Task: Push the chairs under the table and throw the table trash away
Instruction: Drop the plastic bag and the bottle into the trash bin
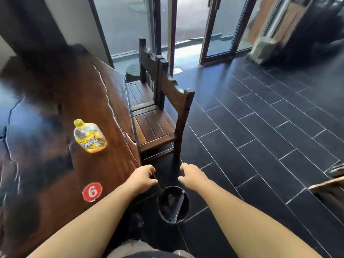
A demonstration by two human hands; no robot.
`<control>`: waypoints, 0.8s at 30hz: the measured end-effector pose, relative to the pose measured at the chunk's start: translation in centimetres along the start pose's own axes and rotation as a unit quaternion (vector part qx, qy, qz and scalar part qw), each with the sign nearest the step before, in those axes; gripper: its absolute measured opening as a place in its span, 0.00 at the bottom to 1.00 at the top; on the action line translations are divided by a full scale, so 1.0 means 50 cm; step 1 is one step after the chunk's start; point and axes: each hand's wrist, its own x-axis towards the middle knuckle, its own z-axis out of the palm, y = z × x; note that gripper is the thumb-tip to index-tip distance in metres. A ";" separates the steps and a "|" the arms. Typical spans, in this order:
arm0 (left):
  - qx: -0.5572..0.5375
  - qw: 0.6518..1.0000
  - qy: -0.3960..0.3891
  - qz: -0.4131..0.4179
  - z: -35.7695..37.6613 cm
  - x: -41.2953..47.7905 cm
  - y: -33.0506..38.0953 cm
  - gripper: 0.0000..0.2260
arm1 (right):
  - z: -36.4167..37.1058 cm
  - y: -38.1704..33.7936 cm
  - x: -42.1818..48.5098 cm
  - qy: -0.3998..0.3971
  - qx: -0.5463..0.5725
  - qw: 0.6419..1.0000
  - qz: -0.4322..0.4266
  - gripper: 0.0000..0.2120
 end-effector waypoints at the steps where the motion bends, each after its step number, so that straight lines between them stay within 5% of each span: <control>1: -0.001 1.000 0.008 0.001 -0.007 -0.005 -0.005 0.20 | -0.002 -0.010 0.002 0.001 -0.005 1.000 -0.008 0.21; 13: -0.027 0.993 0.068 -0.090 -0.170 -0.018 -0.217 0.21 | 0.004 -0.277 0.120 -0.035 -0.030 0.995 -0.090 0.22; 24: -0.092 0.981 0.086 -0.146 -0.307 0.071 -0.449 0.23 | 0.022 -0.548 0.294 -0.036 0.013 0.996 -0.078 0.25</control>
